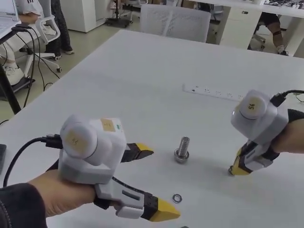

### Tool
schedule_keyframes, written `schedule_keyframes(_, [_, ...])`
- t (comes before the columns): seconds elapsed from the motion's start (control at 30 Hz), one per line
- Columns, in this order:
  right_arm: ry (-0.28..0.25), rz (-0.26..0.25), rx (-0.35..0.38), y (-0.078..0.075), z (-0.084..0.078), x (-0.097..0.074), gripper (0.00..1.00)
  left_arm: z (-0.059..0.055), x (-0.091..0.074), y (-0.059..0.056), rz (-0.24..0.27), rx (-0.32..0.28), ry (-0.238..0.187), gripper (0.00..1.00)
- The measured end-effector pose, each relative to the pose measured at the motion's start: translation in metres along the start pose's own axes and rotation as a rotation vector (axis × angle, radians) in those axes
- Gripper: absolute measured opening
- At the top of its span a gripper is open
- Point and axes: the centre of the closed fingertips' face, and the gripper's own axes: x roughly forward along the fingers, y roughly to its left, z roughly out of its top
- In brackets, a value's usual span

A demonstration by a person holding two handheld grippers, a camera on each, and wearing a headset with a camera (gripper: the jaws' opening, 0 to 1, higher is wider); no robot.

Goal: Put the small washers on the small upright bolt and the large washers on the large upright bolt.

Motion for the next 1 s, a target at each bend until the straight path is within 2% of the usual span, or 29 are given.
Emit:
schedule_keyframes(0.63, [0.004, 0.004, -0.004, -0.0012, -0.0032, 0.0033, 0.14, -0.0007, 0.0018, -0.0002, -0.003, -0.002, 0.0, 0.81])
schedule_keyframes(1.0, [0.018, 0.0, -0.012, -0.0012, -0.008, 0.0051, 0.18, 0.0002, 0.0014, -0.0002, -0.002, -0.003, -0.001, 0.81])
